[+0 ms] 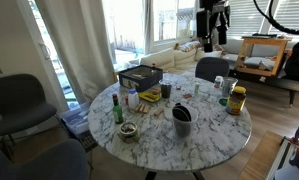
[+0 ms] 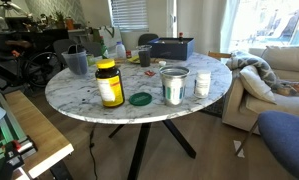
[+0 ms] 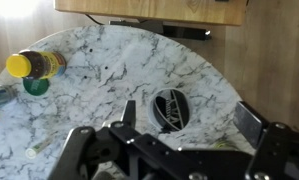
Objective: Put one wooden chip on top of the white bottle with a blue cap
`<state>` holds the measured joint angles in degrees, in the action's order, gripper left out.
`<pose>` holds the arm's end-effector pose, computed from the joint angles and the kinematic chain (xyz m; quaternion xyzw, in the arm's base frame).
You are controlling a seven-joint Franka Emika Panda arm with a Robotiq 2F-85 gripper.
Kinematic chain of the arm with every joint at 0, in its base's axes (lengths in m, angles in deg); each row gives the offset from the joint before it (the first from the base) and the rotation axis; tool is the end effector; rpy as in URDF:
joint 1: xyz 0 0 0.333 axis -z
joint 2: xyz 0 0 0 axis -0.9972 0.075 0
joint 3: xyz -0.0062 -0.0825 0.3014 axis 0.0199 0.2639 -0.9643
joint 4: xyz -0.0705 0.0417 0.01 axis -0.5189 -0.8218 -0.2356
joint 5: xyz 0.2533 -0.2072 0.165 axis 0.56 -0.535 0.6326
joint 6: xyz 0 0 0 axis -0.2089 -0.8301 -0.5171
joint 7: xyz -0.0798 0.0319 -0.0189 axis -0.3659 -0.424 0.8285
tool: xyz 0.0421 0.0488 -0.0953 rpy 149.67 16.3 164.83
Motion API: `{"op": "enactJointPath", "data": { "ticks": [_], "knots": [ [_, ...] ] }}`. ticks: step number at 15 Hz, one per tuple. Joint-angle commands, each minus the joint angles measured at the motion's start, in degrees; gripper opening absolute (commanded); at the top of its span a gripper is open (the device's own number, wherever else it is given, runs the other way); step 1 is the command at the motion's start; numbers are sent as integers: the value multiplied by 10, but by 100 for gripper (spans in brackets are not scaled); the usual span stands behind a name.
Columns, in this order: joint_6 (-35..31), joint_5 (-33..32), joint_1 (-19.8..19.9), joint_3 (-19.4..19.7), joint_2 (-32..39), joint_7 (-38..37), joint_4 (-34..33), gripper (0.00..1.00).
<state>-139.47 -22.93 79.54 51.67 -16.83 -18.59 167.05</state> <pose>0.3126 0.1166 0.5747 0.9943 0.0354 -0.0799 0.0610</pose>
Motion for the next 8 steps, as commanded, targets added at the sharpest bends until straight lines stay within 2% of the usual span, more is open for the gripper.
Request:
{"op": "enactJointPath", "data": {
  "ticks": [1,3,4,6,8],
  "knots": [
    [-55,-27,49,54,-25,-15,45,100],
    [-78,-23,75,85,-13,-16,44,100],
    [-57,-25,60,67,-10,-2,29,100],
    [-60,-25,69,79,-6,7,29,100],
    [-60,-25,65,71,-7,5,28,100]
  ]
}}
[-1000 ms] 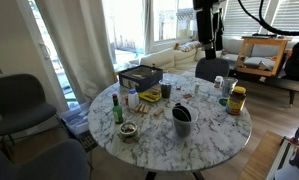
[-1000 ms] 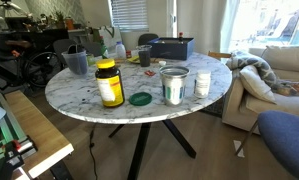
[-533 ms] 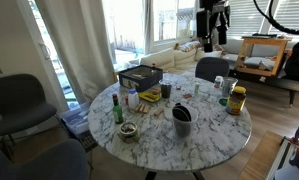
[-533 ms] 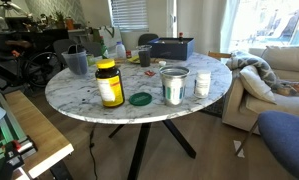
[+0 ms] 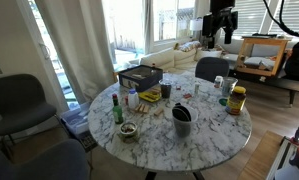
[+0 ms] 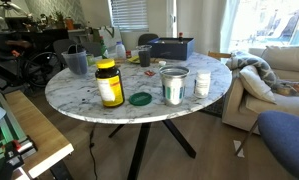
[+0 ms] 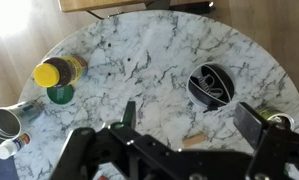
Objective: Put one wooden chip on top of the white bottle with a blue cap
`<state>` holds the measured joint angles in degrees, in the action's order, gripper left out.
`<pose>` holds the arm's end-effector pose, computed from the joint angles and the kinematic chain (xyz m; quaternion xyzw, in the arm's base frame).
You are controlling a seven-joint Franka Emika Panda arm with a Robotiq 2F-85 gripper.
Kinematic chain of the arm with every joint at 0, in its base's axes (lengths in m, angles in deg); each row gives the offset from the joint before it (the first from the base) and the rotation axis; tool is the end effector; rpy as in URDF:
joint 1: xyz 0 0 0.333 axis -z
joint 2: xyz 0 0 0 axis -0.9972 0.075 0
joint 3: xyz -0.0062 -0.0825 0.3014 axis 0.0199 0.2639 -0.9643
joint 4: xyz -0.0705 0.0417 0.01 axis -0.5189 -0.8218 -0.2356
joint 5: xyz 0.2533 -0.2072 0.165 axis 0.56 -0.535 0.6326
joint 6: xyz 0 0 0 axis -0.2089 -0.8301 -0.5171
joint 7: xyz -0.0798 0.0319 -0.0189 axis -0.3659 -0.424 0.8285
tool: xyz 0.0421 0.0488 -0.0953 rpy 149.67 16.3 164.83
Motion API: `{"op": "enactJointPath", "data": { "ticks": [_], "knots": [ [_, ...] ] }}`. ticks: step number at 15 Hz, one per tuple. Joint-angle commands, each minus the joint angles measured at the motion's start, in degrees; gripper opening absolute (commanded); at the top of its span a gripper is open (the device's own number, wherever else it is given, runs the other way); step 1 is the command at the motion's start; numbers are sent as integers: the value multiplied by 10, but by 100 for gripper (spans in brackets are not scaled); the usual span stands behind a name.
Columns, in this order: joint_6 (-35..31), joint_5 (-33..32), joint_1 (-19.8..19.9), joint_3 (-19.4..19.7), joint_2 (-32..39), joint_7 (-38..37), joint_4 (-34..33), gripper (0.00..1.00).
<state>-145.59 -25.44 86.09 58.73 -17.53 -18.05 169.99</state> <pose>0.3369 0.0248 0.5681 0.9959 -0.0657 -0.0504 0.0369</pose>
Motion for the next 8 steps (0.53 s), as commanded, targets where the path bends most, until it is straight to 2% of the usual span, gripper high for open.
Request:
{"op": "enactJointPath", "data": {
  "ticks": [1,6,8],
  "knots": [
    [1,-1,-2,-3,0,-1,-1,100],
    [1,-1,-2,-5,0,-1,-2,100],
    [1,9,22,-14,39,-82,-30,100]
  ]
}}
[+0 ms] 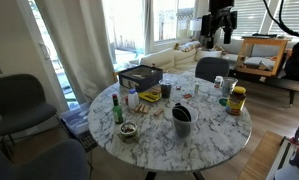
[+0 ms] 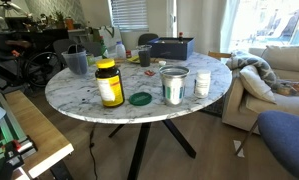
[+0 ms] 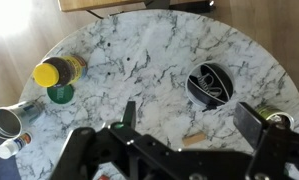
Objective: Put one wooden chip on top of the white bottle with a blue cap
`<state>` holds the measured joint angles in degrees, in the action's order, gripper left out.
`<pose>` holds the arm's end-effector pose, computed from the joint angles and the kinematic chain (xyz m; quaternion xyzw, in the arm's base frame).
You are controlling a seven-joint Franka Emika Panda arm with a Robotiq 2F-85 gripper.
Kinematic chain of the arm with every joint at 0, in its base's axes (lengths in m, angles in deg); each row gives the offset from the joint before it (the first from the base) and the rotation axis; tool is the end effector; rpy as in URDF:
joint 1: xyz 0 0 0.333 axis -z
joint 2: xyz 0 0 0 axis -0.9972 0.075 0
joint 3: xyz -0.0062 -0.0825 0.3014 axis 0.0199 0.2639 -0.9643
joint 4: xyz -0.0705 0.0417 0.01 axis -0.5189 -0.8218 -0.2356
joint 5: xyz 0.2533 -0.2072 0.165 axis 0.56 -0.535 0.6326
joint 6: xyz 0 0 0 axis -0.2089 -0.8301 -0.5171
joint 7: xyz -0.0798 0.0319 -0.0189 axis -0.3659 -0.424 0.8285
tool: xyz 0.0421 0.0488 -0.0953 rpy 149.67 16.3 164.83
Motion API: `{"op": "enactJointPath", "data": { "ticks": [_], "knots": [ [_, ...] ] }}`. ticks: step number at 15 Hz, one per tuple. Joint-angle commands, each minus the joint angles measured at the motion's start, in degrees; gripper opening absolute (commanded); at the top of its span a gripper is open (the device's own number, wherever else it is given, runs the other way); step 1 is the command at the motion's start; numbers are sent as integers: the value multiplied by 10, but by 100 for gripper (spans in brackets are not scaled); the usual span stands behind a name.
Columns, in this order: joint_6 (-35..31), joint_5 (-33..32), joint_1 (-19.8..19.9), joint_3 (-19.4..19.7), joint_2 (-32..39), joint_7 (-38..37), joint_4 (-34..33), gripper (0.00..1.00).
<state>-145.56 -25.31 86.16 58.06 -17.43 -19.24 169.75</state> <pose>0.3373 0.0295 0.5691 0.9954 -0.0720 -0.0488 0.0395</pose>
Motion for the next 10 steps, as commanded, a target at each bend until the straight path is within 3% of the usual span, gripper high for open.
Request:
{"op": "enactJointPath", "data": {
  "ticks": [1,7,9,10],
  "knots": [
    [-27,-1,31,-2,59,-87,-31,100],
    [-219,-17,86,25,203,-209,-48,100],
    [-236,-21,85,25,262,-260,-83,100],
    [-237,-16,76,38,202,-214,-35,100]
  ]
}}
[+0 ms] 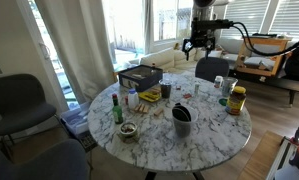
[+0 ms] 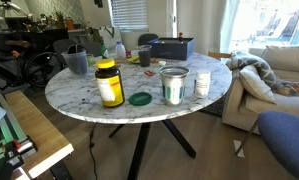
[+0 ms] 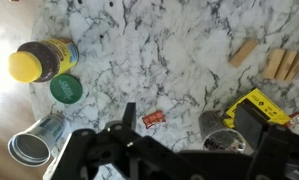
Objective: Put one wooden chip on top of the white bottle with a blue cap
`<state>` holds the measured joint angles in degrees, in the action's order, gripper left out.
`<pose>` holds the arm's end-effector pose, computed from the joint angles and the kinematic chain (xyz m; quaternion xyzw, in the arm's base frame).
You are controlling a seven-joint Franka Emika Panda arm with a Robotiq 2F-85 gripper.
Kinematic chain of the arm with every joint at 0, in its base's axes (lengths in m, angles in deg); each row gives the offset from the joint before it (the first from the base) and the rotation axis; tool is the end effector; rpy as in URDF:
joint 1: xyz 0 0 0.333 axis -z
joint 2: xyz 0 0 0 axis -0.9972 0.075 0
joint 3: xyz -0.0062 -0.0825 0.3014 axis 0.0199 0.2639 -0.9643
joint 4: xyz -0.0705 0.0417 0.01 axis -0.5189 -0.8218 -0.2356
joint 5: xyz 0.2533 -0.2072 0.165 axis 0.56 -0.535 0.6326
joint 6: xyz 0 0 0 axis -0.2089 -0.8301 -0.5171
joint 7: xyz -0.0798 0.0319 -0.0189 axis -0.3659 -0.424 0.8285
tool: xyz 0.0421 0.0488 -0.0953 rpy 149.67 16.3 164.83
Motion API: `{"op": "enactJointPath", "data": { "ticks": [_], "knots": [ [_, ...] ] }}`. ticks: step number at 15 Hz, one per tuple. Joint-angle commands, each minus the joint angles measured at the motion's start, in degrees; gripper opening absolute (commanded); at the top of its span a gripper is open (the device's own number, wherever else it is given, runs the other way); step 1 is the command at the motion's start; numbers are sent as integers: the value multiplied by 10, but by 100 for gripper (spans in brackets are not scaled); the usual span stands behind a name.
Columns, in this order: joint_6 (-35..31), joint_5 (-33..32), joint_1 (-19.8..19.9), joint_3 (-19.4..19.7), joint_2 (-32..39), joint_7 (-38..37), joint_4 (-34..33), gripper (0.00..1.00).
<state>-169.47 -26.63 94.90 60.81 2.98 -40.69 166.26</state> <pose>0.4620 -0.0602 0.4875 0.9410 -0.3375 0.0131 0.0213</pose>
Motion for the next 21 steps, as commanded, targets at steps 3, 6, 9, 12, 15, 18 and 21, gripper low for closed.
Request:
{"op": "enactJointPath", "data": {
  "ticks": [3,6,9,12,15,18,21],
  "knots": [
    [-1,-2,-15,13,25,-5,-12,100],
    [-1,-2,-14,12,9,-5,-12,100],
    [-1,-2,-14,12,5,-5,-11,100],
    [-11,9,-11,8,21,-62,-18,100],
    [-121,76,-32,-3,71,-134,3,100],
    [-258,82,-60,-17,137,-202,14,100],
    [-318,53,-94,-16,218,-261,0,100]
  ]
}}
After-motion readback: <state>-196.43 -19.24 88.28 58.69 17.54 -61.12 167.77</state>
